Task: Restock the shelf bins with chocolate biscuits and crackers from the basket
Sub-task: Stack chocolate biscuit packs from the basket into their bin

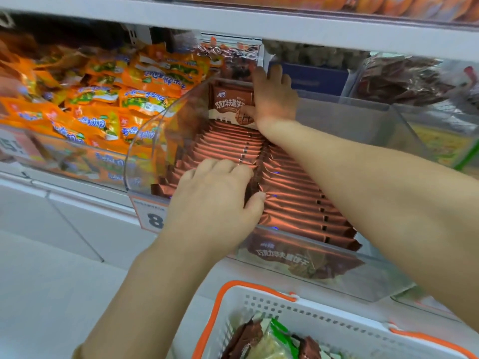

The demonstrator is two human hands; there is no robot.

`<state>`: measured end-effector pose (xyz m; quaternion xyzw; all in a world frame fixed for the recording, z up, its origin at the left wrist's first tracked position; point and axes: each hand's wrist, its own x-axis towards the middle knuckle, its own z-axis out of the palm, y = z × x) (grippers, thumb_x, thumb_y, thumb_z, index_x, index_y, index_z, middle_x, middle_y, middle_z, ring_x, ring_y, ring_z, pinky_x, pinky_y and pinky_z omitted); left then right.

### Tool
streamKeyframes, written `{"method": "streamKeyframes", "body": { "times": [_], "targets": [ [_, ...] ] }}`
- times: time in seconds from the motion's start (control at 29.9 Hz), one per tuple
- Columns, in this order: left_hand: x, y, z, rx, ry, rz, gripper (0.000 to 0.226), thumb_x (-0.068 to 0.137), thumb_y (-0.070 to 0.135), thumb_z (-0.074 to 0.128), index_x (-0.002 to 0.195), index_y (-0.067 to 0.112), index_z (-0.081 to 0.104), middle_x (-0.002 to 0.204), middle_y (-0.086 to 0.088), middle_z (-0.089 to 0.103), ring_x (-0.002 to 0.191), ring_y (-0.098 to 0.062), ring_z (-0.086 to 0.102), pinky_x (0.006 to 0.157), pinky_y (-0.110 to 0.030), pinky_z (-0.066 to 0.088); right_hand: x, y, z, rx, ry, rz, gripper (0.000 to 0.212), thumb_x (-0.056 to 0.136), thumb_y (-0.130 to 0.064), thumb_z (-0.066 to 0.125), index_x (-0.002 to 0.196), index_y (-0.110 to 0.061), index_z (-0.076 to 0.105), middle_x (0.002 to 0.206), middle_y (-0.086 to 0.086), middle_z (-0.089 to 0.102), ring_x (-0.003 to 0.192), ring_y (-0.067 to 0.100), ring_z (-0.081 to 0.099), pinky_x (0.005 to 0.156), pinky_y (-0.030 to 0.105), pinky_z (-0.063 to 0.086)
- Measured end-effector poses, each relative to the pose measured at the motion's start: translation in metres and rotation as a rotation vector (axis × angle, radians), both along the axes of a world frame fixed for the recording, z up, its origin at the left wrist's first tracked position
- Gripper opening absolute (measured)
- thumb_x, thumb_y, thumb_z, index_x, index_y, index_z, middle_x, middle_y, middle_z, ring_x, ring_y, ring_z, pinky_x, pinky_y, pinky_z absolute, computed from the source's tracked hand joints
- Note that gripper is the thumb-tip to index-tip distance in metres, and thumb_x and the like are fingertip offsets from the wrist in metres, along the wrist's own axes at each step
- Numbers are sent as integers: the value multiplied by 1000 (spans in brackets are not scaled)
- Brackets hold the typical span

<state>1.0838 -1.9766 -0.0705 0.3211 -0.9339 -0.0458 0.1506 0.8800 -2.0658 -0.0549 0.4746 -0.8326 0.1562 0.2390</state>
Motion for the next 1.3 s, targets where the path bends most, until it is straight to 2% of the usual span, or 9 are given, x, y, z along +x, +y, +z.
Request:
{"method": "streamKeyframes", "body": {
  "times": [0.27, 0.4, 0.53, 0.74, 0.8, 0.9, 0.97, 1.14, 1.3],
  "targets": [
    [2, 1, -2, -67, 144, -11, 51, 84, 48, 27, 110, 22, 62, 107, 5, 61, 107, -22, 49, 86, -37, 34, 10, 30, 30, 54, -170, -29, 67, 85, -30, 69, 140, -15, 33, 140, 12, 37, 120, 36, 49, 79, 41, 46],
    [8, 30, -1, -201, 358, -97, 29, 86, 32, 44, 98, 16, 66, 98, 3, 64, 95, -25, 54, 76, -37, 34, 36, 105, 54, 53, -243, 187, 27, 87, -21, 66, 106, -15, 48, 106, 5, 52, 98, 25, 55, 74, 35, 44],
    [15, 81, -7, -234, 451, -253, 20, 87, 23, 50, 88, 13, 66, 88, 1, 62, 81, -27, 54, 67, -43, 38, 74, 243, 55, 48, -414, 370, 23, 81, -17, 68, 83, -24, 47, 77, -11, 48, 68, 4, 45, 64, 23, 36],
    [4, 156, -62, -188, 143, -573, 20, 83, 20, 48, 81, 9, 65, 81, -5, 61, 74, -30, 55, 60, -40, 39, 67, 371, -51, 502, -803, 269, 16, 88, -16, 64, 83, -22, 50, 70, -9, 50, 57, 3, 51, 52, 11, 40],
    [2, 179, -87, -116, -14, -662, 24, 84, 23, 44, 82, 10, 65, 81, -5, 62, 75, -29, 55, 61, -38, 44, 54, 390, -114, 733, -809, 195, 8, 89, -12, 60, 93, -17, 56, 80, -6, 55, 69, 6, 51, 54, 14, 37],
    [-3, 202, -122, -44, -268, -737, 33, 83, 28, 37, 86, 14, 67, 83, -1, 63, 80, -25, 58, 65, -36, 49, 44, 423, -206, 1068, -805, 175, 21, 87, -10, 58, 108, -10, 63, 110, 5, 62, 101, 21, 58, 72, 26, 43],
    [-5, 208, -138, -36, -350, -768, 36, 82, 29, 36, 87, 15, 69, 84, 1, 65, 80, -23, 60, 65, -36, 51, 46, 441, -245, 1236, -738, 208, 29, 88, -11, 59, 116, -10, 60, 117, 6, 58, 107, 25, 56, 71, 29, 45],
    [-7, 206, -148, 19, -365, -752, 40, 83, 29, 32, 89, 15, 69, 87, 2, 66, 83, -20, 59, 67, -35, 51, 50, 459, -285, 1287, -450, 236, 25, 89, -9, 56, 113, -9, 59, 116, 6, 60, 106, 27, 57, 71, 32, 48],
    [-12, 203, -150, 44, -363, -742, 41, 83, 28, 31, 90, 14, 69, 88, 1, 66, 82, -20, 60, 68, -35, 51, 49, 478, -293, 1413, -536, 262, 31, 86, -11, 62, 116, -13, 53, 118, 6, 56, 105, 26, 56, 75, 33, 45]
  ]
}}
